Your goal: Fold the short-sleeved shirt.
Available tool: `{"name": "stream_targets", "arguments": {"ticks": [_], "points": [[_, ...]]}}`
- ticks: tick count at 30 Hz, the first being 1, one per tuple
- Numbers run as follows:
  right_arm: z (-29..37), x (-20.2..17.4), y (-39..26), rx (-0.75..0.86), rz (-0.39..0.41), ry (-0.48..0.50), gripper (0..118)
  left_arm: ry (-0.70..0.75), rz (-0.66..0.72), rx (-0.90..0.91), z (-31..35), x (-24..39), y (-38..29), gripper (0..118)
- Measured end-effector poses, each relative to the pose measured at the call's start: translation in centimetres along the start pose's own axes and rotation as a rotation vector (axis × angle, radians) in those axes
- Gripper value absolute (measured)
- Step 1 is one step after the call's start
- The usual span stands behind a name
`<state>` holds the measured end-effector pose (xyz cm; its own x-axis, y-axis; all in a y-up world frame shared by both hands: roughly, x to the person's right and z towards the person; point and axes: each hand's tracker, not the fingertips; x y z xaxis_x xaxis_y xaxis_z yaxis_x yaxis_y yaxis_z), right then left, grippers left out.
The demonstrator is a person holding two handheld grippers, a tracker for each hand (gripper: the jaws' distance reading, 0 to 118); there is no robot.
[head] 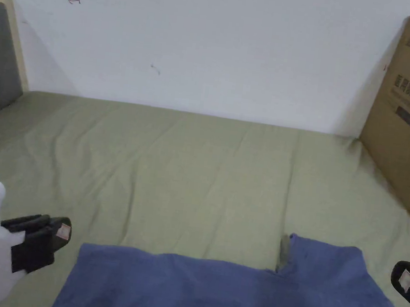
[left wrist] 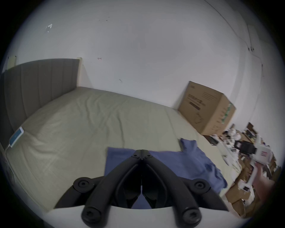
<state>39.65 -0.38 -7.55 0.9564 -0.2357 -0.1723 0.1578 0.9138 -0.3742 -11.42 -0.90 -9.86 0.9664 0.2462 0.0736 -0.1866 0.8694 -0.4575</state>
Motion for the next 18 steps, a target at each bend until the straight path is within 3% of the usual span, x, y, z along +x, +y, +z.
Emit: {"name": "stream_targets", "arguments": {"ticks": [2,3,5,8,10,11,18], "points": [[-1.2,0.1,0.1,-0.003,-0.037,0.054,10,-0.024,-0.004,-0.051,-4.1,-1.4,1.3,2],[-1.8,0.1,0.0,-0.010,-0.028,0.046,10,0.034,-0.034,-0.101,-6.2,-2.0,1.7,2],[-2.9,0.3,-0.5,-0.050,-0.001,0.033,10,0.074,-0.066,-0.338,-12.4,-3.9,2.6,2],[-4.2,0.9,-1.6,-0.113,0.021,0.026,10,0.055,-0.005,-0.588,-19.6,-7.2,1.6,5],[-5.0,1.4,-2.5,-0.160,0.017,0.033,10,0.104,0.004,-0.622,-22.3,-8.3,0.5,94],[-5.2,1.6,-3.1,-0.169,0.012,0.032,10,0.111,-0.014,-0.629,-23.8,-8.9,-0.3,118],[-6.2,2.5,-6.4,-0.255,-0.001,0.003,10,0.113,-0.083,-0.691,-27.2,-9.1,-4.3,118]]}}
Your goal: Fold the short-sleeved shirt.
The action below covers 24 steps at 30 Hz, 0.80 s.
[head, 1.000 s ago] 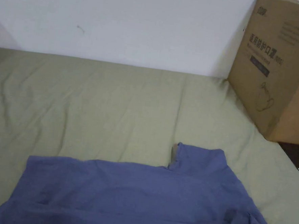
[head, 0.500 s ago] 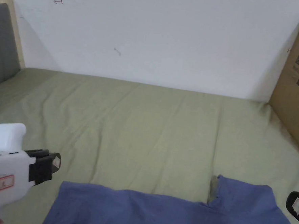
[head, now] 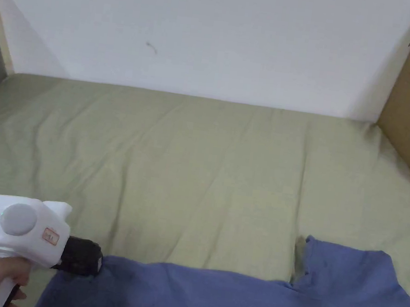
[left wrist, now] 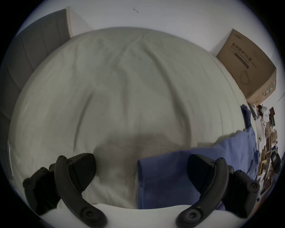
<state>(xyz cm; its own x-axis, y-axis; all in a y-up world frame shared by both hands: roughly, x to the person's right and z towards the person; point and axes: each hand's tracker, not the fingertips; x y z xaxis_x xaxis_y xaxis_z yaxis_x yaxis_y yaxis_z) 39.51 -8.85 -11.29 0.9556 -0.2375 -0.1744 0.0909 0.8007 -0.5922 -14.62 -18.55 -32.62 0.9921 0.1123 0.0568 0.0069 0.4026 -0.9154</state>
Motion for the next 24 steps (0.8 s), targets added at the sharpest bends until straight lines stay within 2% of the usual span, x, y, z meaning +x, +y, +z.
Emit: {"name": "stream_targets", "arguments": {"ticks": [1,3,4,5,6,7,10,12,14,15,16,17,18,19,20,23,24], "points": [[-0.2,0.1,-0.3,-0.008,0.000,-0.008,10,0.058,-0.070,0.015,0.2,0.8,-0.1,118],[-0.4,0.5,-0.6,-0.016,-0.007,-0.018,10,0.054,-0.152,0.092,1.2,2.5,-0.8,117],[-0.5,0.8,-0.6,-0.018,-0.016,-0.020,10,0.032,-0.192,0.140,1.9,2.7,-0.2,103],[-0.5,1.1,-0.5,-0.015,-0.029,-0.022,10,0.034,-0.228,0.165,2.3,3.6,-0.5,80],[-0.5,1.3,-0.4,-0.012,-0.045,-0.023,10,0.013,-0.257,0.165,2.4,4.2,-0.7,41],[-0.5,1.8,-0.2,-0.008,-0.066,-0.023,10,0.006,-0.278,0.139,2.1,4.8,-0.8,8],[-1.2,3.4,1.6,0.018,-0.106,-0.009,10,0.040,-0.258,0.133,2.3,4.4,-0.3,6],[-2.3,5.3,4.1,0.035,-0.154,-0.021,10,0.028,-0.184,0.204,3.6,3.9,-0.2,6],[-5.1,8.1,7.3,0.009,-0.201,-0.120,10,-0.002,-0.102,0.283,4.9,3.3,-0.2,6],[-6.6,9.5,8.7,-0.036,-0.203,-0.119,13,-0.023,-0.081,0.296,5.3,3.1,-0.2,6],[-8.9,11.0,10.2,-0.125,-0.190,-0.054,31,-0.029,-0.081,0.303,6.1,3.2,-0.2,6],[-11.2,12.3,11.3,-0.217,-0.178,-0.041,72,-0.028,-0.086,0.308,6.5,3.3,-0.3,6],[-12.9,12.9,11.9,-0.298,-0.170,-0.090,118,-0.033,-0.087,0.308,6.8,3.3,-0.4,6],[-15.0,13.5,12.2,-0.382,-0.151,-0.164,117,-0.034,-0.091,0.315,7.0,3.4,-0.5,6],[-16.2,13.6,12.5,-0.273,-0.108,-0.225,114,-0.036,-0.097,0.321,7.4,3.7,-0.6,6],[-20.7,14.9,11.5,-0.430,-0.146,-0.295,114,-0.047,-0.102,0.321,7.5,3.8,-0.5,6],[-21.7,15.1,11.0,-0.471,-0.162,-0.287,113,-0.046,-0.100,0.315,7.7,3.8,-0.6,6]]}}
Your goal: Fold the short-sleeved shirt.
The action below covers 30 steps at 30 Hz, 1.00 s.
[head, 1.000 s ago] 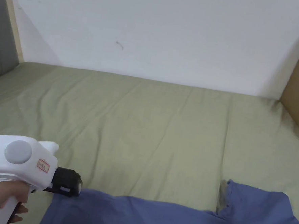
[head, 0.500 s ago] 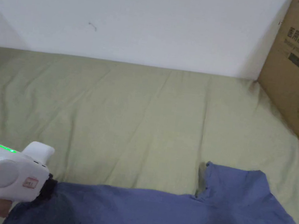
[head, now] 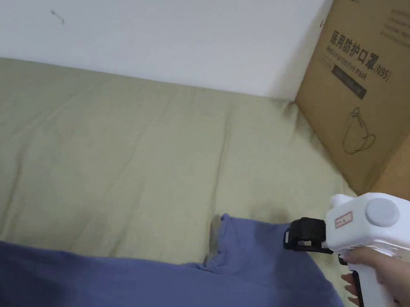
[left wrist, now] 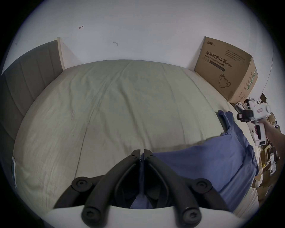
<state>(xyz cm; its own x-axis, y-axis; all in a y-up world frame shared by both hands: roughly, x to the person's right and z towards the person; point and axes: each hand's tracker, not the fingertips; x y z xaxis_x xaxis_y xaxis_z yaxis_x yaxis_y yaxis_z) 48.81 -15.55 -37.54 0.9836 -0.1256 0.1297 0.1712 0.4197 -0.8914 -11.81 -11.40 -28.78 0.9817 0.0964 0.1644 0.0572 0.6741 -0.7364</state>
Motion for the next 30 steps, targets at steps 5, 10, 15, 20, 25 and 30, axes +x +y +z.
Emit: {"name": "stream_targets", "arguments": {"ticks": [5,10,15,20,25,30], "points": [[-0.9,-2.6,-1.8,-0.027,0.117,-0.095,91,0.005,0.023,-0.029,-0.6,-0.4,-0.3,6],[1.8,-1.9,-2.3,-0.002,0.181,0.041,3,0.008,0.021,-0.049,-1.0,-0.6,-0.5,6],[4.9,-1.4,-1.8,0.118,0.185,0.010,3,0.028,0.039,-0.021,-0.4,-0.2,0.3,6],[8.1,-1.0,-0.7,0.273,0.086,0.018,3,0.066,0.019,0.055,0.3,-0.1,2.5,6],[10.8,-0.9,-1.1,0.383,0.059,0.019,3,0.074,0.030,0.141,1.8,0.2,3.9,6],[13.8,1.2,-7.2,0.394,0.028,0.064,3,0.002,0.038,0.112,4.5,-0.2,0.4,6]]}}
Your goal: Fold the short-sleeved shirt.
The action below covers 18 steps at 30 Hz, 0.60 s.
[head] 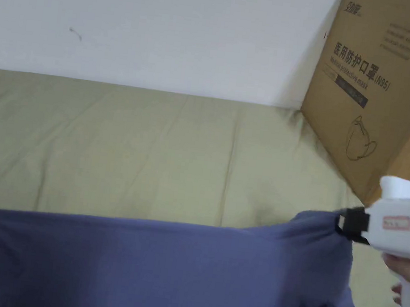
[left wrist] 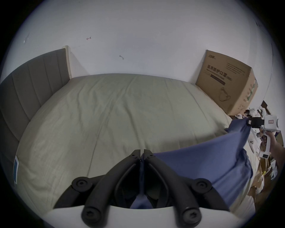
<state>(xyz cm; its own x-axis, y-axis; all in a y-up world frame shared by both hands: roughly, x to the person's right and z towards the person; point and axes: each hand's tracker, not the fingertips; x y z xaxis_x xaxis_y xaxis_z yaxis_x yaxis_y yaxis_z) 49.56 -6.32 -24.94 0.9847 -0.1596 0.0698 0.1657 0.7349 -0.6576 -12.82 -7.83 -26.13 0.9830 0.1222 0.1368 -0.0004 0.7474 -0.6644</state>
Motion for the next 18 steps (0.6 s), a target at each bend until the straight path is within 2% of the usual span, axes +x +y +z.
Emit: {"name": "stream_targets", "arguments": {"ticks": [4,6,10,15,16,17,18], "points": [[6.9,2.5,-7.7,-0.071,-0.101,0.055,3,-0.110,0.069,-0.080,4.6,-0.3,-6.2,6],[9.5,3.5,-11.5,-0.145,-0.129,0.074,3,-0.106,0.076,-0.139,6.5,-0.3,-9.5,6],[11.4,4.6,-17.4,-0.259,-0.134,0.061,3,-0.125,0.033,-0.236,8.3,-0.1,-14.2,6],[9.7,4.1,-19.4,-0.237,-0.117,0.055,5,-0.082,-0.013,-0.233,7.7,0.8,-15.8,7],[9.5,4.0,-19.2,-0.226,-0.104,0.049,14,-0.074,-0.028,-0.219,7.8,1.0,-15.8,11],[9.6,3.7,-19.0,-0.208,-0.078,0.029,26,-0.066,-0.034,-0.211,8.0,1.1,-15.7,27],[9.8,3.4,-18.7,-0.198,-0.045,-0.005,54,-0.062,-0.039,-0.210,8.3,1.3,-15.6,75]]}}
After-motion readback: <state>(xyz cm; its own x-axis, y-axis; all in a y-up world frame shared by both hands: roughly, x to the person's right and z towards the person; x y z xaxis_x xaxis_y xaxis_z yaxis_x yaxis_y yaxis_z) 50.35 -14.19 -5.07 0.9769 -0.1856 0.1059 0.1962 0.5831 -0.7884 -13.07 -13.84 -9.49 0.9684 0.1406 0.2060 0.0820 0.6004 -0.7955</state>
